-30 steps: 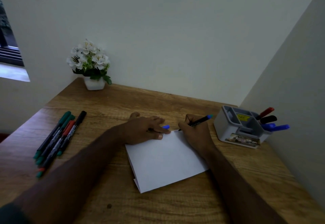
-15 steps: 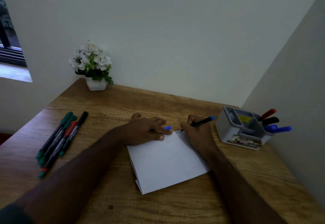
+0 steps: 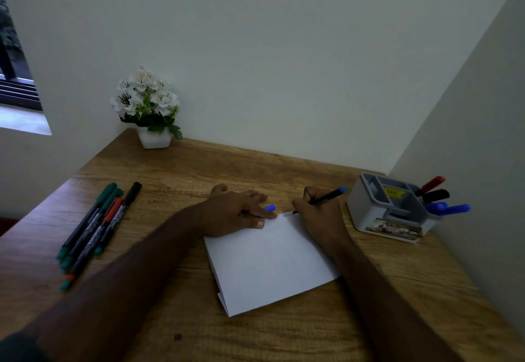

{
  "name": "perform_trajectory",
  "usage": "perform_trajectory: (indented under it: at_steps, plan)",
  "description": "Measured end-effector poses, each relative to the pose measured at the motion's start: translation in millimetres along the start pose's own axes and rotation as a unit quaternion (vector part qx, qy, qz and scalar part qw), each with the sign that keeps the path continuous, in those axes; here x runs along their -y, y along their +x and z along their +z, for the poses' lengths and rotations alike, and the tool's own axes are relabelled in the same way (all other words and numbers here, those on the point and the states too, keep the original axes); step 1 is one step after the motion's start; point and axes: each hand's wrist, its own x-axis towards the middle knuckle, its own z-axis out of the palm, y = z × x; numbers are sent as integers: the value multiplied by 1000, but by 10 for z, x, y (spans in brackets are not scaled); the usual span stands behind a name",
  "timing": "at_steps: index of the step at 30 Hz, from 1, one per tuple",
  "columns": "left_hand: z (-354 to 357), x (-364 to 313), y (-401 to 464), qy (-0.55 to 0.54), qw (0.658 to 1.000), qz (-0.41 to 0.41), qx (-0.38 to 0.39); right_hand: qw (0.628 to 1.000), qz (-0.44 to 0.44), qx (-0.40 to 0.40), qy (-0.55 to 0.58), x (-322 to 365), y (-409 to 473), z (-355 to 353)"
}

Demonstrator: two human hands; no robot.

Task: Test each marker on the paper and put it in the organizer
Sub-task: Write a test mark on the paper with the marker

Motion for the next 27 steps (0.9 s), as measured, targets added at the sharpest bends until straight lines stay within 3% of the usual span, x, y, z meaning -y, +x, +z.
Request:
perform_trajectory:
  at_steps: [13,15,18,20,22,27]
  plan:
    - [-1,0,11,-7,1000,3,-14,1000,8,-15,2,38,-5,-15]
    - [34,47,16,-67,995,13,-79,999,19,-38,29,53,-10,-50]
    - [17,59,19,-167,960,3,-226,994,45,-47,90,63,-24,-96]
    - [-27,3,23,-105,959,-37,-262,994,37,-41,96,76,-35,-100]
    - [-16,-40,27,-26,968,-57,-241,996,21,-31,85,86,-39,-92]
    - [12,-93,51,8,975,-64,-214,999,-39,-13,32,72,-23,-77]
